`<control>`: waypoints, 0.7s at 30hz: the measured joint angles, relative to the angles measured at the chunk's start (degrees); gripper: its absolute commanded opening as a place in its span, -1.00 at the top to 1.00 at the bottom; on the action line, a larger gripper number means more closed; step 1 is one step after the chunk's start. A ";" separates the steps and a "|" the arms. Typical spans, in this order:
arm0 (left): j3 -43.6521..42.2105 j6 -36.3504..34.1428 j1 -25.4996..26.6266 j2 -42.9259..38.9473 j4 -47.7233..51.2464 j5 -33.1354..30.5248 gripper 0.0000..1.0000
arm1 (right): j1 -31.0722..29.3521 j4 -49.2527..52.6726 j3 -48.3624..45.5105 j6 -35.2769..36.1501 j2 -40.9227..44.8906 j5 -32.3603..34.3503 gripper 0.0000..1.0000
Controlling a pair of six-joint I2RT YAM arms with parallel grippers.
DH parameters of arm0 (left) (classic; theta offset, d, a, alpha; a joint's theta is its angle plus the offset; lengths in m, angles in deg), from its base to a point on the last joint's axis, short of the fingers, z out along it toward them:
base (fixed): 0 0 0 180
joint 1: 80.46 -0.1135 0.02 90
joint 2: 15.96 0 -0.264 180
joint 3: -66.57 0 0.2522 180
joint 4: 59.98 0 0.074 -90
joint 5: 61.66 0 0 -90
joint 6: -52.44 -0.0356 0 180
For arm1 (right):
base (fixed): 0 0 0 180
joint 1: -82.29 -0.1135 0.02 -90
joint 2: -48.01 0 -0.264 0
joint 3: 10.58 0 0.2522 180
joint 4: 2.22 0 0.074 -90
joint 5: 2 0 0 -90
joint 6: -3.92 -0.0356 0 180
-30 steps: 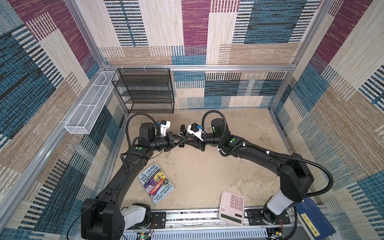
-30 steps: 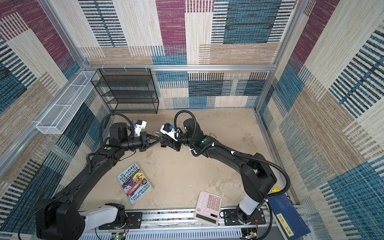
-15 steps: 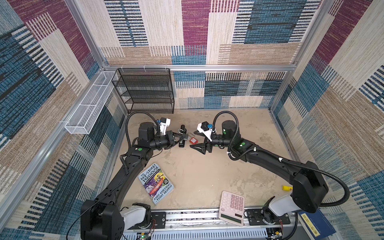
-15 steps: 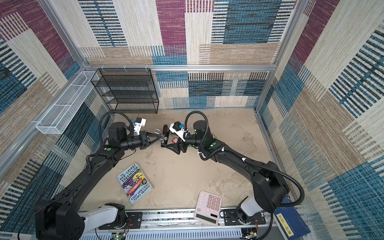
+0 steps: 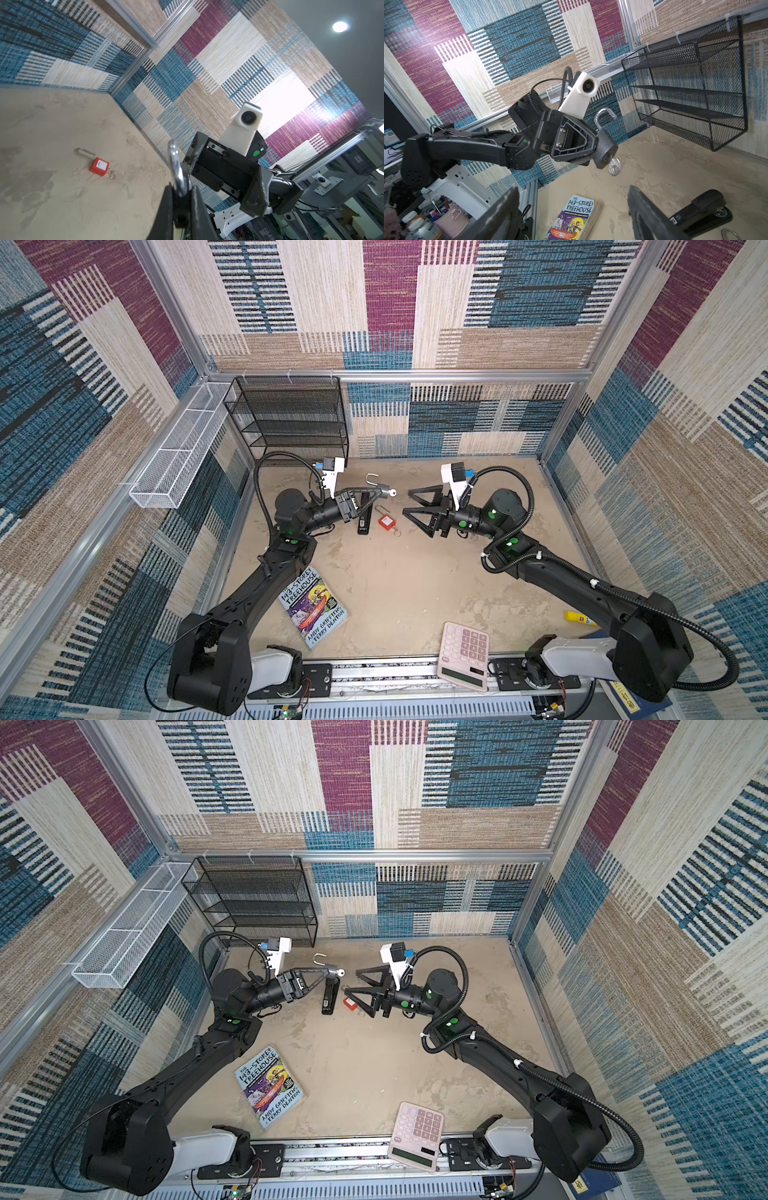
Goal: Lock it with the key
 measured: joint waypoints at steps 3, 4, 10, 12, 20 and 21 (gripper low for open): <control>-0.04 1.79 0.92 0.09 -5.57 0.33 1.00 | 0.92 -0.44 2.45 -2.19 -0.42 -0.61 -0.58; -0.04 2.10 1.18 0.09 -6.82 0.33 1.00 | 1.49 -0.46 3.19 -2.93 -0.70 -0.96 -0.56; -0.85 3.26 2.23 -0.44 -9.77 0.02 1.00 | 2.58 0.98 9.18 -5.09 -4.28 -3.87 -0.37; -0.94 3.26 2.49 -0.87 -9.99 -0.11 1.00 | 2.58 0.87 10.40 -5.81 -5.84 -5.11 -0.25; -0.92 2.97 2.84 -1.95 -9.57 -0.15 1.00 | 2.62 0.59 11.63 -9.77 -9.40 -8.74 0.07; -0.92 2.95 2.91 -1.95 -9.46 -0.15 1.00 | 2.62 0.28 11.65 -10.19 -9.46 -9.25 0.09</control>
